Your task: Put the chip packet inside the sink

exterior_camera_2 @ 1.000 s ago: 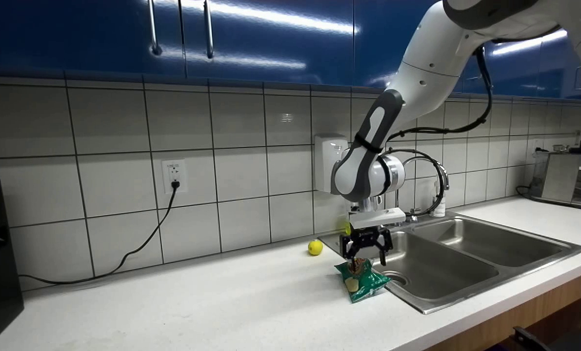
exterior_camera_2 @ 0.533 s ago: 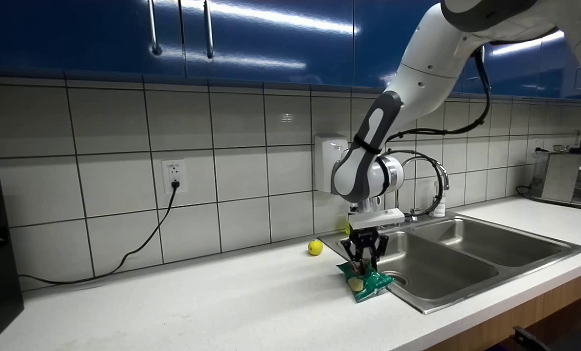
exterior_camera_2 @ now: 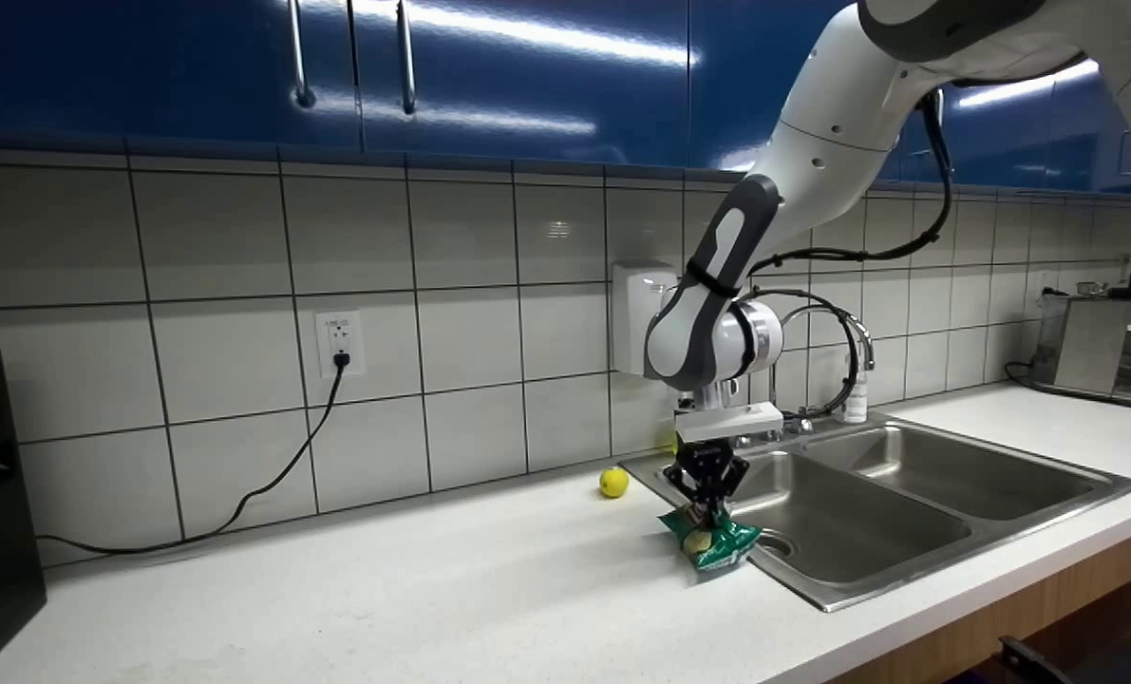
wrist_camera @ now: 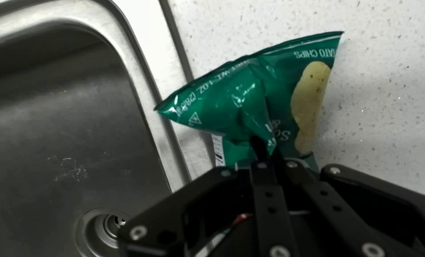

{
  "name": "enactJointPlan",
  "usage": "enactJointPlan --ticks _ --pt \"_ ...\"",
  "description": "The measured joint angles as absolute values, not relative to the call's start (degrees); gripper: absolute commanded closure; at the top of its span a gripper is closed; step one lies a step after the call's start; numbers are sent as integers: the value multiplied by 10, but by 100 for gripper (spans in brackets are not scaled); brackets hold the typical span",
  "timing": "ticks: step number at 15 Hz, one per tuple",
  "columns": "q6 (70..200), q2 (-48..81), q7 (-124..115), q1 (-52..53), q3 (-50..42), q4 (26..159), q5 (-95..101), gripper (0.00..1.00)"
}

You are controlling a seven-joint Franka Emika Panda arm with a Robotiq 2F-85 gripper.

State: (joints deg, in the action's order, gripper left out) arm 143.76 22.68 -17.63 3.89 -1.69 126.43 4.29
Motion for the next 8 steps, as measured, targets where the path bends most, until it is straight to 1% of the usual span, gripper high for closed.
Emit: enactJointPlan --ticks 8 --pt "1438 226 -176 40 -17 1255 43 100"
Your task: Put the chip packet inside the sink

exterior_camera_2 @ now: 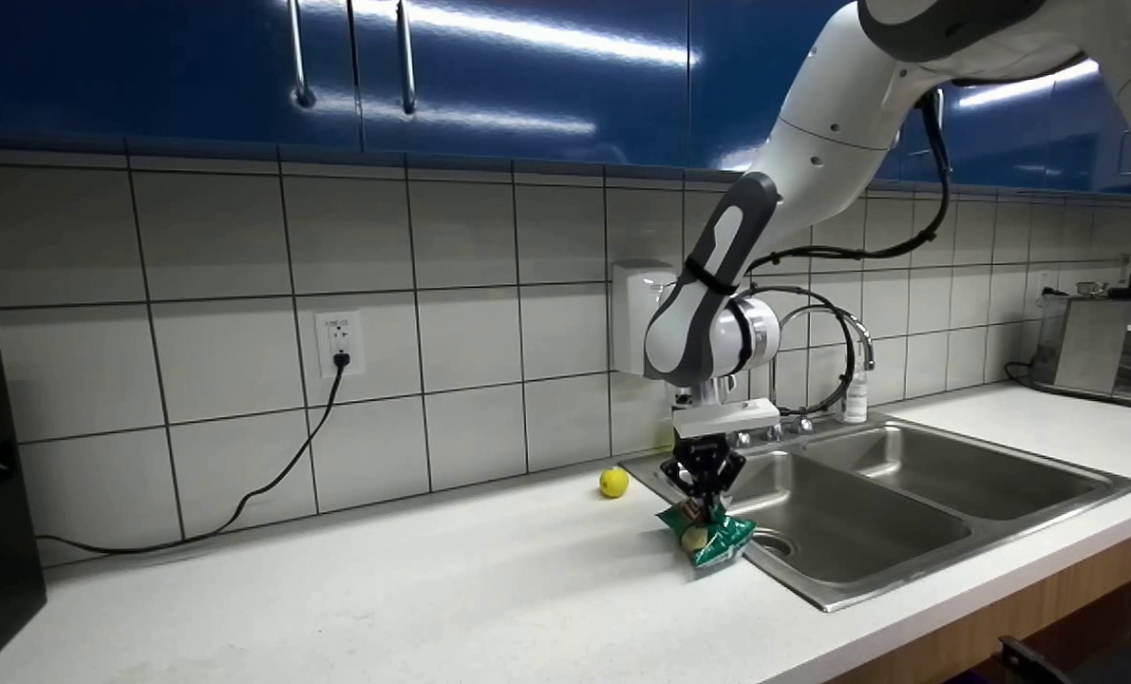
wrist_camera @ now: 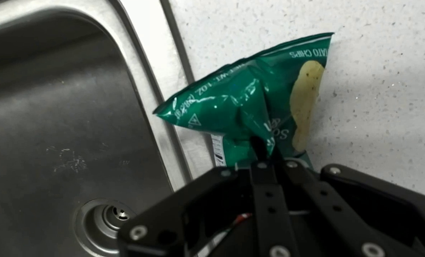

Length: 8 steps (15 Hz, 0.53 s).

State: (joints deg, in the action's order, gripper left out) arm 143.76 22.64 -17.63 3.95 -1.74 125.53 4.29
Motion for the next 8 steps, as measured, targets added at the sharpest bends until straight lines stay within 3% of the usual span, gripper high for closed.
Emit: enactJointPlan --ticks 8 --pt "1433 195 -180 51 -18 1240 43 100"
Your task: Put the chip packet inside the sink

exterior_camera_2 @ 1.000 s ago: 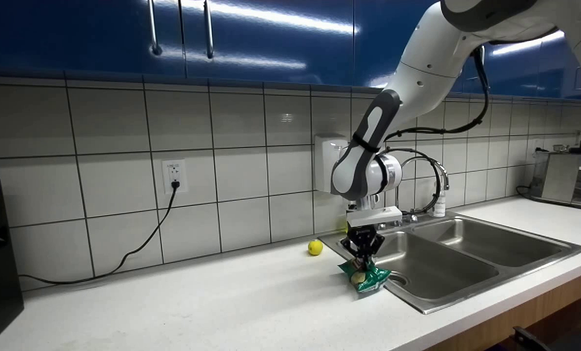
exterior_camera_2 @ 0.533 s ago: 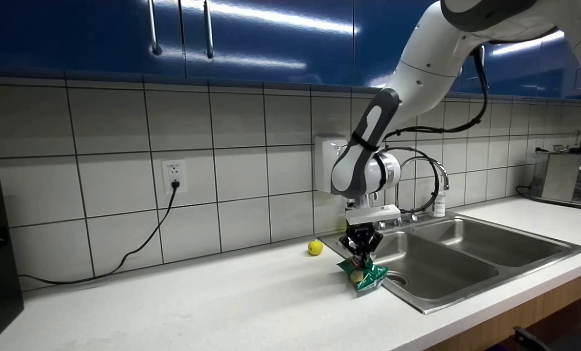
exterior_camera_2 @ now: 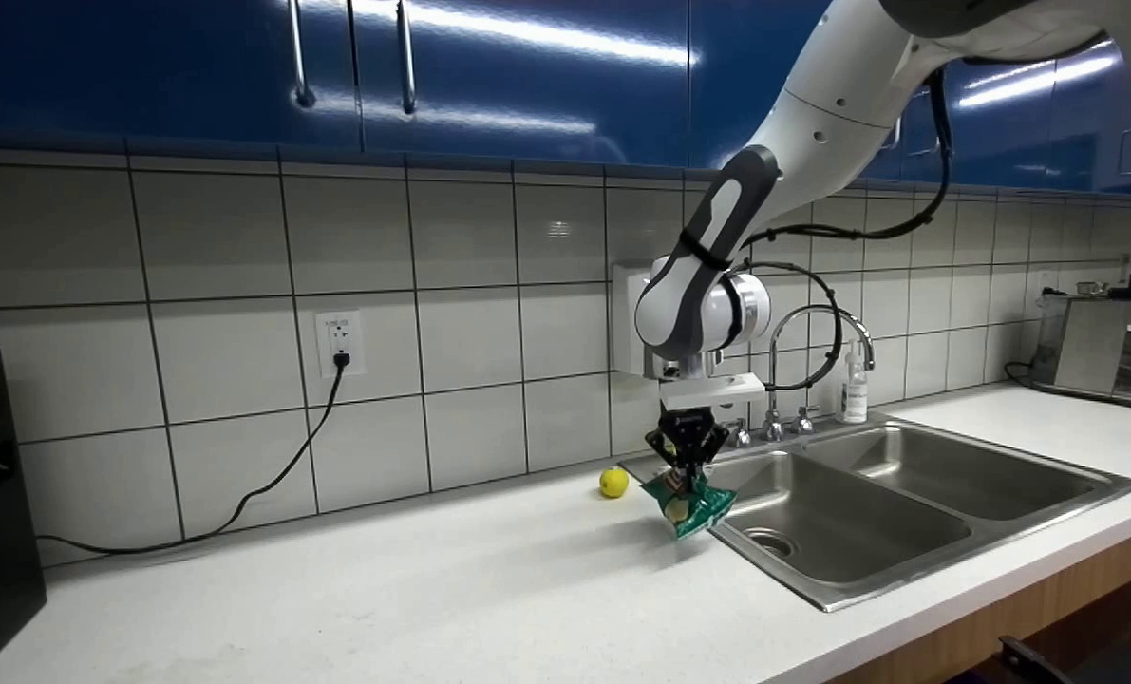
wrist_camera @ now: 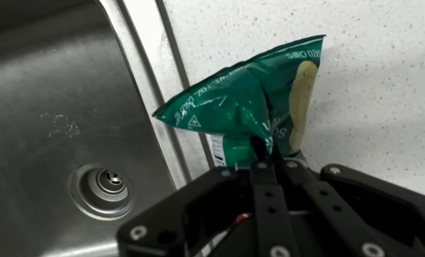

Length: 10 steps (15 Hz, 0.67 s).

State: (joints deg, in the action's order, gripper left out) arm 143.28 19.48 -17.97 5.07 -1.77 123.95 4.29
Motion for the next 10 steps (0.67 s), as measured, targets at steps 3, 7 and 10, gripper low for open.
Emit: enactJointPlan --ticks 3,7,10 --pt "1427 178 -180 53 -18 1240 43 100" --pt "1425 171 -185 53 -21 1240 43 100" --pt "1425 171 -194 53 -32 1240 43 100"
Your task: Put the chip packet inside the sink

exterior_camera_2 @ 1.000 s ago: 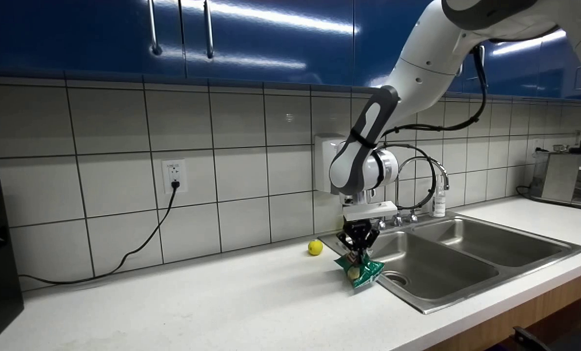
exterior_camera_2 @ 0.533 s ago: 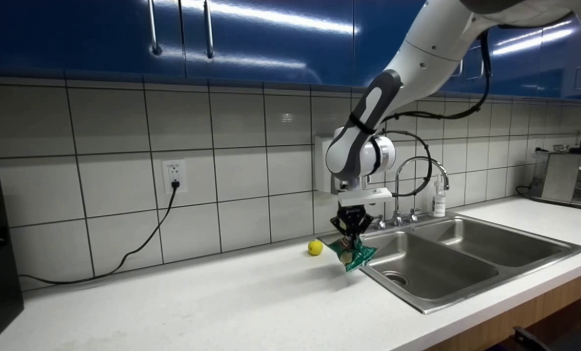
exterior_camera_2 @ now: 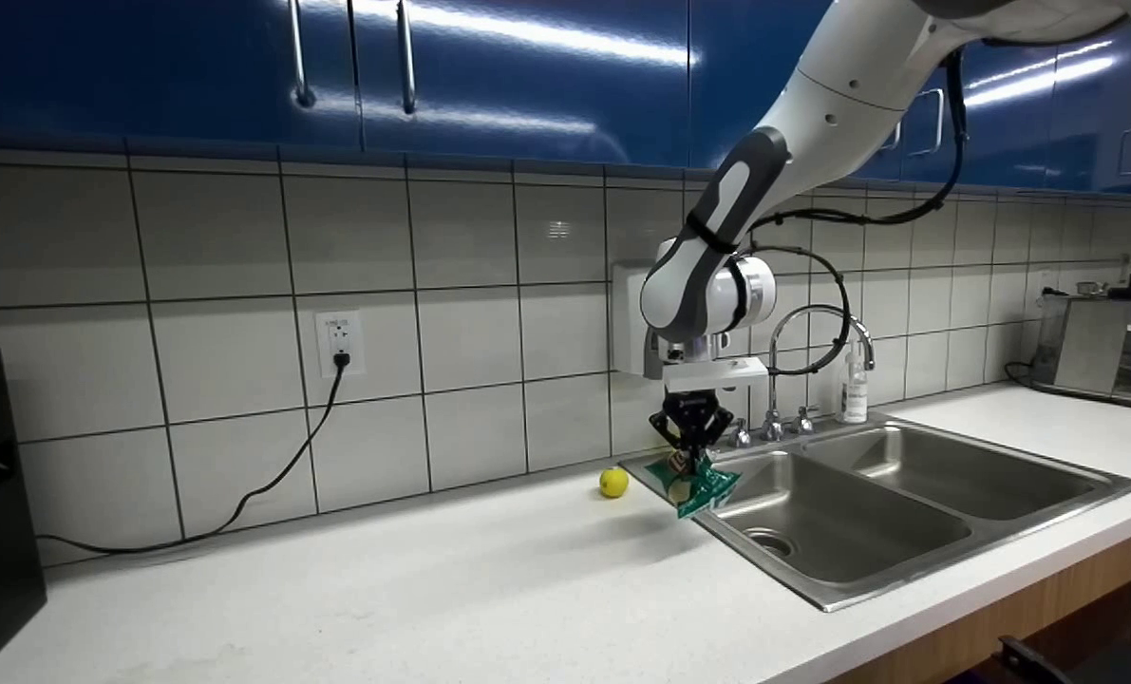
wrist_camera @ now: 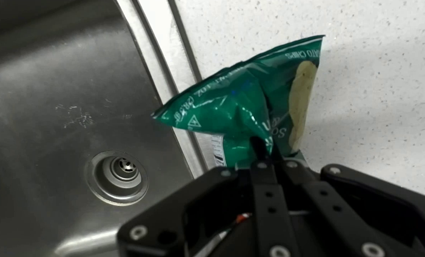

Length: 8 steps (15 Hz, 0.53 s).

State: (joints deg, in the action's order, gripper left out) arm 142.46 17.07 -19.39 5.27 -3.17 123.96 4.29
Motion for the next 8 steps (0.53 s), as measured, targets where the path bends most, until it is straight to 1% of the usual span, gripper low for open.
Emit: enactJointPlan --ticks 8 --pt "1425 170 -204 33 -74 1240 43 100"
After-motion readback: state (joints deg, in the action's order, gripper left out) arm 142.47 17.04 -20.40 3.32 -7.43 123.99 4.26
